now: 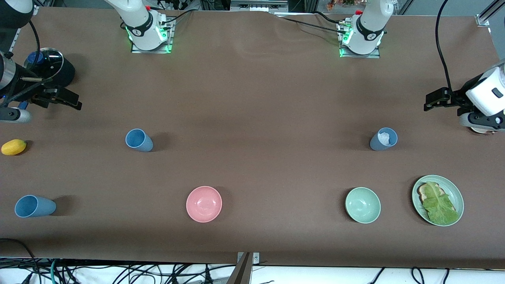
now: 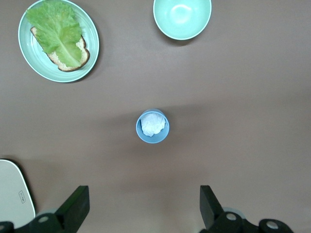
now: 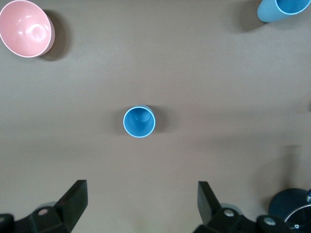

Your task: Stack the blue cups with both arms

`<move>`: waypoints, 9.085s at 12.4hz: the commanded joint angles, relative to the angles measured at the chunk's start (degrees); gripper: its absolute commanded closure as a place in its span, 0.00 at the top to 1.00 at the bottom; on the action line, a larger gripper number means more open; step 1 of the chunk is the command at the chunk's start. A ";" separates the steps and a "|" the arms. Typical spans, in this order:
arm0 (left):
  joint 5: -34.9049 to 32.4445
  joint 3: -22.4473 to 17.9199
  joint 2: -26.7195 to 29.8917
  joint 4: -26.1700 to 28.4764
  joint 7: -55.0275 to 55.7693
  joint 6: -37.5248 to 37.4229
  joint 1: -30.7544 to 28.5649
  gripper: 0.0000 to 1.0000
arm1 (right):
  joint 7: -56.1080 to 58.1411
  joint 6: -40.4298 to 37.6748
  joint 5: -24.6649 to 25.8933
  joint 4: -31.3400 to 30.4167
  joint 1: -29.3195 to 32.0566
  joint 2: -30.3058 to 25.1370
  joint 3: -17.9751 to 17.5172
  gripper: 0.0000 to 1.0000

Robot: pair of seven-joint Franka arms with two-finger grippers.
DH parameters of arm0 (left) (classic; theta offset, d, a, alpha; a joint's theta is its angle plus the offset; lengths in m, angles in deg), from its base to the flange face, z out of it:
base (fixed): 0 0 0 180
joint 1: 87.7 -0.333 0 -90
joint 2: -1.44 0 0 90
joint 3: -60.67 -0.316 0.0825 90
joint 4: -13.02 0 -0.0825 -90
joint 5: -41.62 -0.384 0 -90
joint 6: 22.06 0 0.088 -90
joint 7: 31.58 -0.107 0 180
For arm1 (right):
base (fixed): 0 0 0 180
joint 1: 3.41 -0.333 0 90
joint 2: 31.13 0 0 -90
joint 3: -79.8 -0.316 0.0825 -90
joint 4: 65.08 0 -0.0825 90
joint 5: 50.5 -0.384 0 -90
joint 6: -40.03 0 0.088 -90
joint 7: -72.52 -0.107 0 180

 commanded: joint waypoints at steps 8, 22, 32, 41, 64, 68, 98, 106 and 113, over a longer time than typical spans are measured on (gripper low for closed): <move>-1.50 0.15 -2.06 -0.04 -0.37 2.80 -0.95 1.00 | -0.81 -0.14 -0.15 0.16 0.00 -0.50 -0.04 1.00; -1.85 0.15 -5.93 12.85 -0.63 21.14 -3.15 1.00 | -0.81 1.35 -0.59 -0.28 0.35 0.29 -0.03 1.00; -3.52 0.67 -3.81 34.59 -4.07 39.72 -6.76 1.00 | 1.56 0.74 1.08 -1.07 0.00 5.21 0.05 1.00; 0.34 1.03 -9.53 33.98 -3.89 39.81 -5.97 0.99 | 8.33 2.40 0.56 -4.31 2.37 8.99 0.23 1.00; 14.58 3.49 -27.80 5.51 56.40 37.78 32.26 0.00 | 7.54 30.01 -1.11 -18.83 0.00 20.59 -1.53 0.96; 14.32 3.05 -27.64 4.18 55.97 36.74 31.57 0.79 | 8.06 29.05 -1.11 -18.30 0.00 19.98 -1.44 0.95; -1.94 -5.21 4.44 -0.74 -2.65 -0.18 2.21 1.00 | -5.16 7.97 -4.10 2.68 -8.15 21.55 -1.18 0.00; -1.77 -6.53 7.17 6.03 -2.30 4.74 6.07 1.00 | -47.00 5.66 -10.52 23.78 -22.66 30.25 -8.82 0.00; -1.77 -6.45 6.64 5.59 -2.13 4.39 5.73 1.00 | -62.50 19.36 -10.43 25.73 -32.78 34.92 -8.74 0.00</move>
